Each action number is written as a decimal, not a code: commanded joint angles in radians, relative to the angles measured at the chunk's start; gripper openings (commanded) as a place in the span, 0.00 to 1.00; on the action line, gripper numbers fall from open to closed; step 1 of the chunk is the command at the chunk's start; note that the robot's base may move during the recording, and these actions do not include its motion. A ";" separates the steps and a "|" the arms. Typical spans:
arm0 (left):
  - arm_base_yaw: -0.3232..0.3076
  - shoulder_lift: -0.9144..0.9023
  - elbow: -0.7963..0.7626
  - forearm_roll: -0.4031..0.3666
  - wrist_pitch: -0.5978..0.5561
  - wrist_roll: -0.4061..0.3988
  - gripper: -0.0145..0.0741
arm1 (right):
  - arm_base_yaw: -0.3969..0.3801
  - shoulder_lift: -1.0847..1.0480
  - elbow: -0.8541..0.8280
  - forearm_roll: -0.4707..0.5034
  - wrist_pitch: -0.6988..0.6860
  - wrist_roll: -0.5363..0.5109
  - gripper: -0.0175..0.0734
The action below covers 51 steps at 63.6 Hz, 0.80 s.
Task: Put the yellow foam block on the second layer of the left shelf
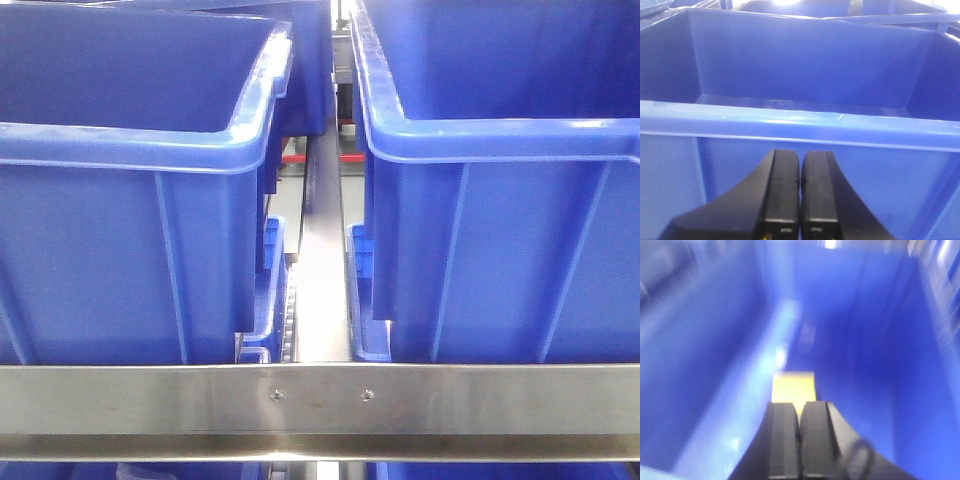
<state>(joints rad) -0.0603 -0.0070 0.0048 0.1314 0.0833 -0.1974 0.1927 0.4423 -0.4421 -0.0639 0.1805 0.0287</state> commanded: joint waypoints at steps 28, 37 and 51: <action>-0.003 -0.014 0.028 -0.007 -0.089 -0.004 0.32 | -0.007 -0.074 -0.016 -0.004 -0.075 -0.012 0.25; -0.003 -0.014 0.028 -0.007 -0.089 -0.004 0.32 | -0.031 -0.114 0.028 -0.004 -0.041 -0.012 0.25; -0.003 -0.014 0.028 -0.007 -0.089 -0.004 0.32 | -0.196 -0.300 0.157 0.002 -0.003 -0.012 0.25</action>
<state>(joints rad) -0.0603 -0.0070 0.0048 0.1314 0.0833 -0.1974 0.0518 0.1960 -0.3022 -0.0639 0.2523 0.0287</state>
